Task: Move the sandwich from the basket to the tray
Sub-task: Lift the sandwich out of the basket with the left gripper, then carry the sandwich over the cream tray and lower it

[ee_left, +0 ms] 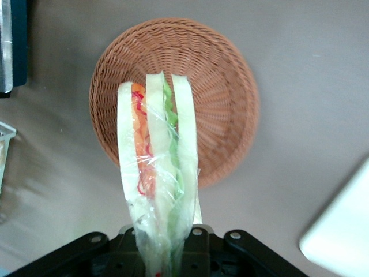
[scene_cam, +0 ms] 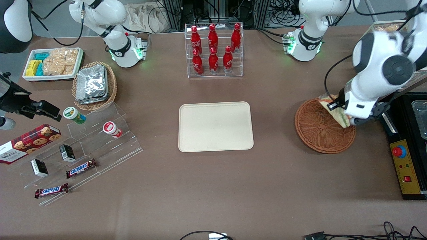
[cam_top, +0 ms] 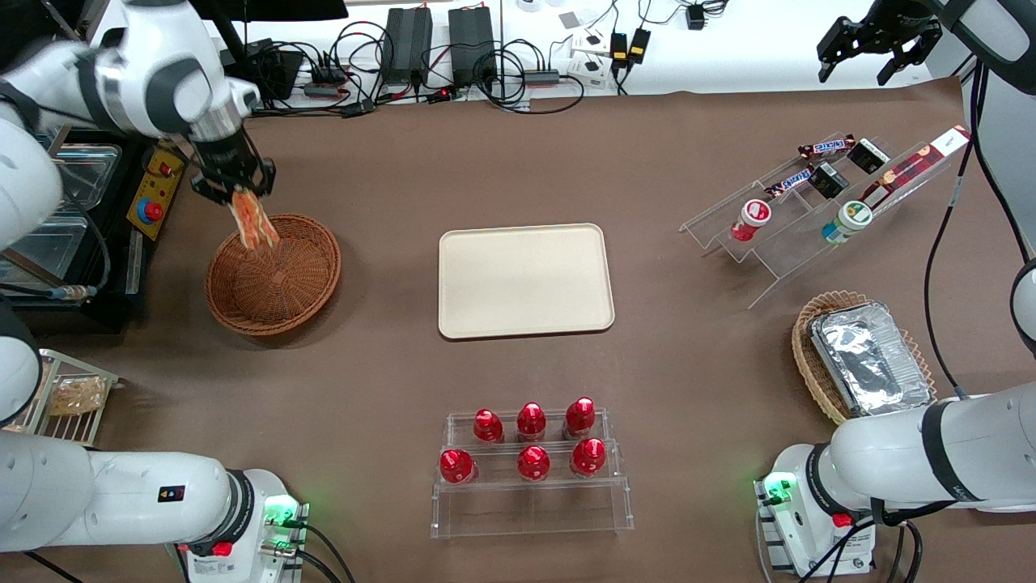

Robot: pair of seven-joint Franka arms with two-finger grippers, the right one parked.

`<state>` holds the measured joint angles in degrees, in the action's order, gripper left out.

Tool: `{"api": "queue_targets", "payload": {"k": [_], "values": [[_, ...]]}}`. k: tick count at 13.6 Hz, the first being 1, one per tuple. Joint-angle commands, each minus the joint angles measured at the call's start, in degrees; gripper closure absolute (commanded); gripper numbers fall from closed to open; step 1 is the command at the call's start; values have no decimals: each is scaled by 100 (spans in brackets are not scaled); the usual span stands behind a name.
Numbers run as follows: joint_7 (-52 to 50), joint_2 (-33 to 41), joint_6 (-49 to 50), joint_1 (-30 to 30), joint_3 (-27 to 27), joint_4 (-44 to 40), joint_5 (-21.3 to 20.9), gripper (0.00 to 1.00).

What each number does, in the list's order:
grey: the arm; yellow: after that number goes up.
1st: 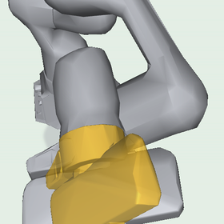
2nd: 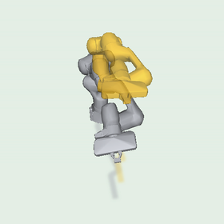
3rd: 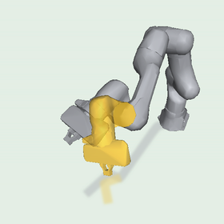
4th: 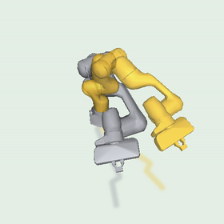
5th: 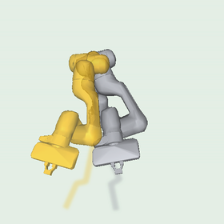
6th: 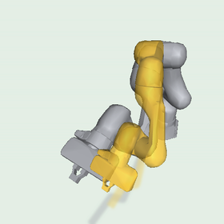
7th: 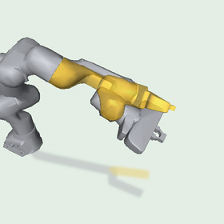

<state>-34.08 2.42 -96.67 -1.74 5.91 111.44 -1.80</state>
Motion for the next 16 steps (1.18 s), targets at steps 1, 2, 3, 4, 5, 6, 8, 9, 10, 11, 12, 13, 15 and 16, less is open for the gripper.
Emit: {"api": "queue_targets", "payload": {"k": [1,2,3,4,5,6,8,9,10,11,12,13,15,16], "values": [[435,-127,762,-19,-28,-1087,259,93],[629,-145,999,-19,-28,-1438,259,93],[761,-180,1210,-19,-28,-1711,268,93],[841,-206,1325,-19,-28,-1861,259,93],[850,-206,1335,-28,-11,-1889,268,93],[824,-224,1335,-46,7,-1942,312,93],[632,-460,1344,-238,278,-2327,417,93],[239,-618,1344,-274,514,-2485,418,93],[-313,-846,1344,-300,900,-2661,391,93],[-762,-1092,1335,-301,1312,-2898,374,93],[-1010,-1381,1318,-309,1656,-3179,365,93],[-1048,-1697,1317,-318,1990,-3512,356,93],[-996,-2034,1291,-318,2536,-3744,339,93],[-960,-2061,1248,-327,2651,-3631,330,93]]}}
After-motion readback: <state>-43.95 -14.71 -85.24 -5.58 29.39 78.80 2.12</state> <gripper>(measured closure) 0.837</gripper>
